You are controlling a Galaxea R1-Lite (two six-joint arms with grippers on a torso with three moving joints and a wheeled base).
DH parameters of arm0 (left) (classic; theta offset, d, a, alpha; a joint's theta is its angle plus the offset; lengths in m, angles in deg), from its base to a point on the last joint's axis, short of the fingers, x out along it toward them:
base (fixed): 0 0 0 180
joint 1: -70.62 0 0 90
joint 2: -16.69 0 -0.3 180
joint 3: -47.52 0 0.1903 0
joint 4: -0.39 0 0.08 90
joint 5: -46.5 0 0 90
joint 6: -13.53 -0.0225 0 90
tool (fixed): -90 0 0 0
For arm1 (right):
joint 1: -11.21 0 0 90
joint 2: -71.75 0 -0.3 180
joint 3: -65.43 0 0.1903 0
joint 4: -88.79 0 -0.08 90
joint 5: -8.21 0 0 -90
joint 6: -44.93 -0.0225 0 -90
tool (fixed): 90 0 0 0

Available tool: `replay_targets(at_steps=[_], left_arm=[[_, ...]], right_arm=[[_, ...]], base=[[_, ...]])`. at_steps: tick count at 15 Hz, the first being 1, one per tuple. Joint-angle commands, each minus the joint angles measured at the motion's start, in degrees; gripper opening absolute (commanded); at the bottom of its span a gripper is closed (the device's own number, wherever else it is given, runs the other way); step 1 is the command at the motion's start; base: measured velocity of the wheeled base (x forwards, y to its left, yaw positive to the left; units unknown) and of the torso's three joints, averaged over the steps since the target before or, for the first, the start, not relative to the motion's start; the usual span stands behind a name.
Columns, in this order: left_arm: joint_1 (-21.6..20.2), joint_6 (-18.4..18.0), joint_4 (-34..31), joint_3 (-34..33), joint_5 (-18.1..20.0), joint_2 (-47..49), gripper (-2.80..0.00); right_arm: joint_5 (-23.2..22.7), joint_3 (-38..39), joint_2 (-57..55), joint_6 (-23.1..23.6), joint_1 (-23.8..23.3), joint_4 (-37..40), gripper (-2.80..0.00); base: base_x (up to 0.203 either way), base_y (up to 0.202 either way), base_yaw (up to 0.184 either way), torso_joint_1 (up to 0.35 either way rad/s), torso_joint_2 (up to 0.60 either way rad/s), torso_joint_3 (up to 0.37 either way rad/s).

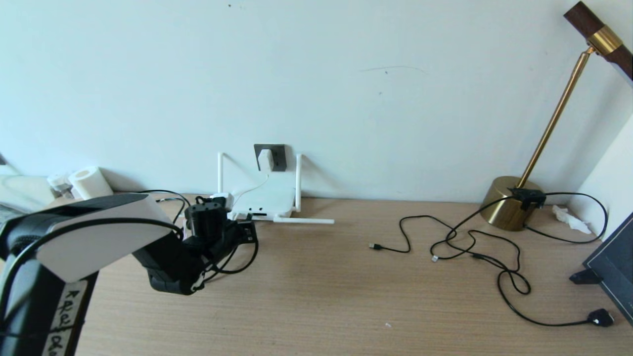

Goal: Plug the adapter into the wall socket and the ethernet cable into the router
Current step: Plug cable into router interface

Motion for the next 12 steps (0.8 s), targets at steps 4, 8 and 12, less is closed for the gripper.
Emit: replay_targets(at_steps=[4, 8, 12], left_arm=[[0.0, 0.1, 0.2, -0.1, 0.0, 0.2, -2.8], [0.0, 0.1, 0.2, 0.0, 0.0, 0.5, -2.8], [0.0, 0.1, 0.2, 0.0, 0.0, 0.8, -2.8]], right_arm=[[0.0, 0.0, -0.1, 0.0, 0.0, 0.0, 0.0], [0.0, 0.0, -0.1, 0.0, 0.0, 0.0, 0.0], [0.0, 0.0, -0.1, 0.0, 0.0, 0.0, 0.0]], base=[[0.0, 0.0, 0.0, 0.0, 0.0, 0.0], [0.0, 0.0, 0.0, 0.0, 0.0, 0.0], [0.0, 0.0, 0.0, 0.0, 0.0, 0.0]])
